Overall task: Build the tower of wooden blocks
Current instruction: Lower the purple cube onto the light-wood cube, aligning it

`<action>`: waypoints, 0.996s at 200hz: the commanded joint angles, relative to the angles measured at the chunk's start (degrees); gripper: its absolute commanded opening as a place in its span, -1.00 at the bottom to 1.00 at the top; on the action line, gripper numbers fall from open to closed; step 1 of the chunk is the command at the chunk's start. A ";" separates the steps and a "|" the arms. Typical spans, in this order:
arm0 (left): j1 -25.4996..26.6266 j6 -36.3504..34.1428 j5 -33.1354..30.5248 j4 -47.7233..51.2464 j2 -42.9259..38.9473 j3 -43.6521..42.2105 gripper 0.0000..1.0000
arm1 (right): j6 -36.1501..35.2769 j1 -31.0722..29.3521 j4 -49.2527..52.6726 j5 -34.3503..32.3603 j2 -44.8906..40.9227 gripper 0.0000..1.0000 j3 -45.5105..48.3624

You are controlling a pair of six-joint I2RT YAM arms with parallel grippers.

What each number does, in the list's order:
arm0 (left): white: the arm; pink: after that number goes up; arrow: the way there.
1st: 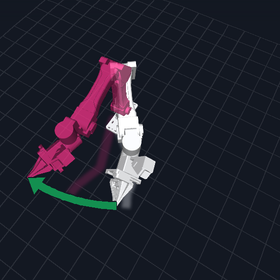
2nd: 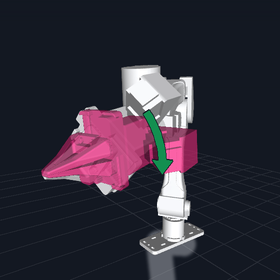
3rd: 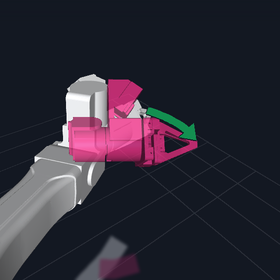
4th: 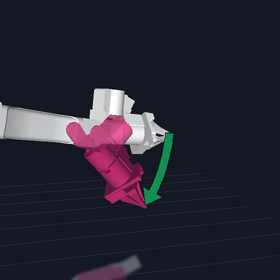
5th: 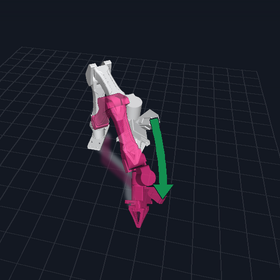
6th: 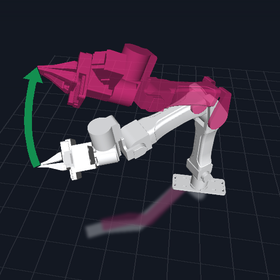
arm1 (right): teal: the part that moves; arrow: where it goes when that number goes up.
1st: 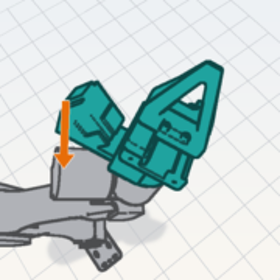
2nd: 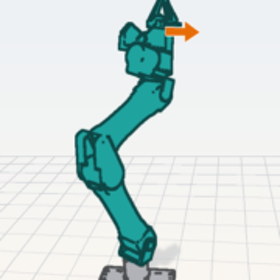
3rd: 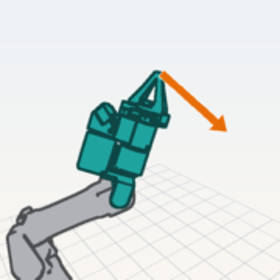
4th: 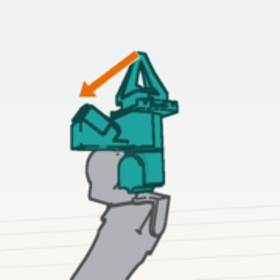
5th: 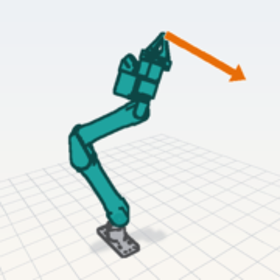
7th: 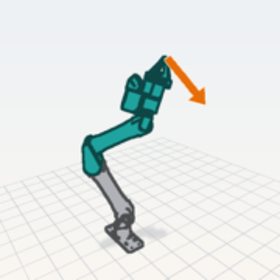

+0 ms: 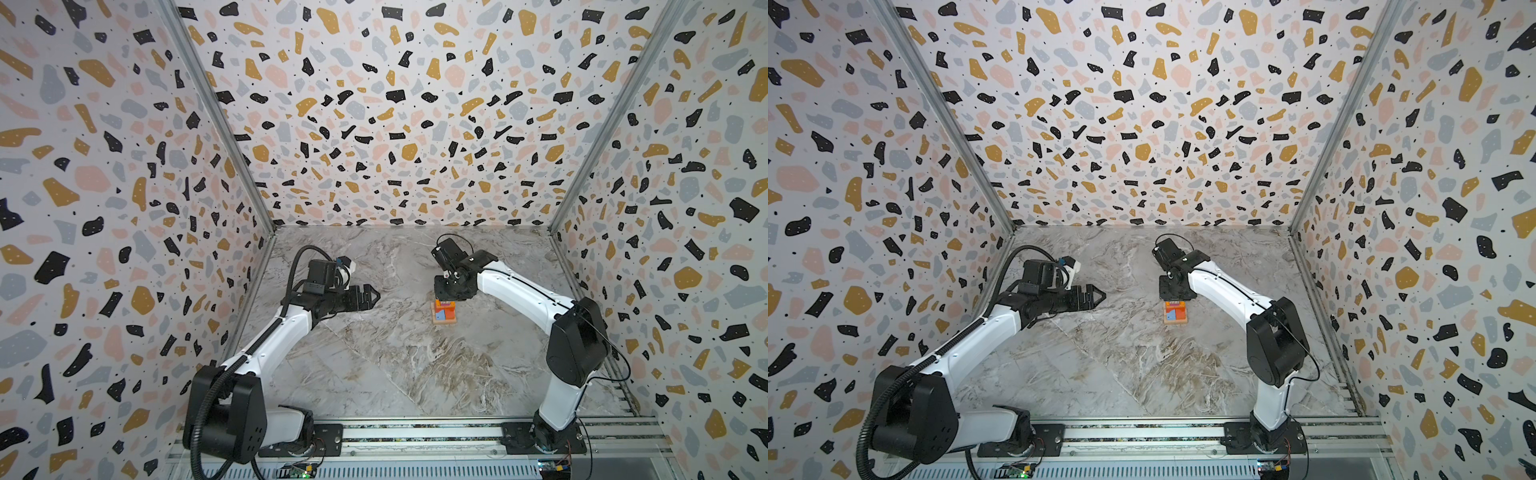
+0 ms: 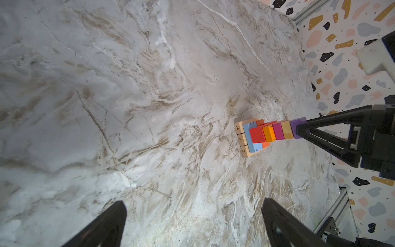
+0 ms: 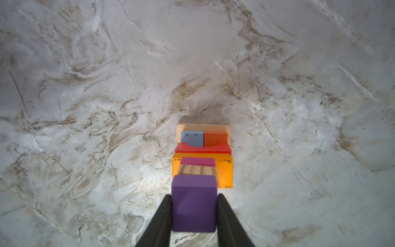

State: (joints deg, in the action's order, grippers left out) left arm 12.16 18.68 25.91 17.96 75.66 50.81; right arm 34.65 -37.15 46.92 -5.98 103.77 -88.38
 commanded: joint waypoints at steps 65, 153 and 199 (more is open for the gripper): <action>-0.34 -0.13 0.49 -0.73 -0.70 -0.71 1.00 | 0.08 -0.12 0.75 -0.90 -0.75 -0.26 0.38; -0.30 -0.13 0.47 -0.73 -0.69 -0.71 1.00 | -0.03 -0.14 0.80 -1.09 -0.86 -0.18 0.14; -0.30 -0.13 0.46 -0.73 -0.70 -0.74 1.00 | -0.29 -0.21 0.46 -0.67 -0.85 -0.08 -0.12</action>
State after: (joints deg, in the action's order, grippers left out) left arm 12.16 18.68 25.89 17.96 75.66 50.81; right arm 34.63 -37.15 46.83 -6.00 103.77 -88.31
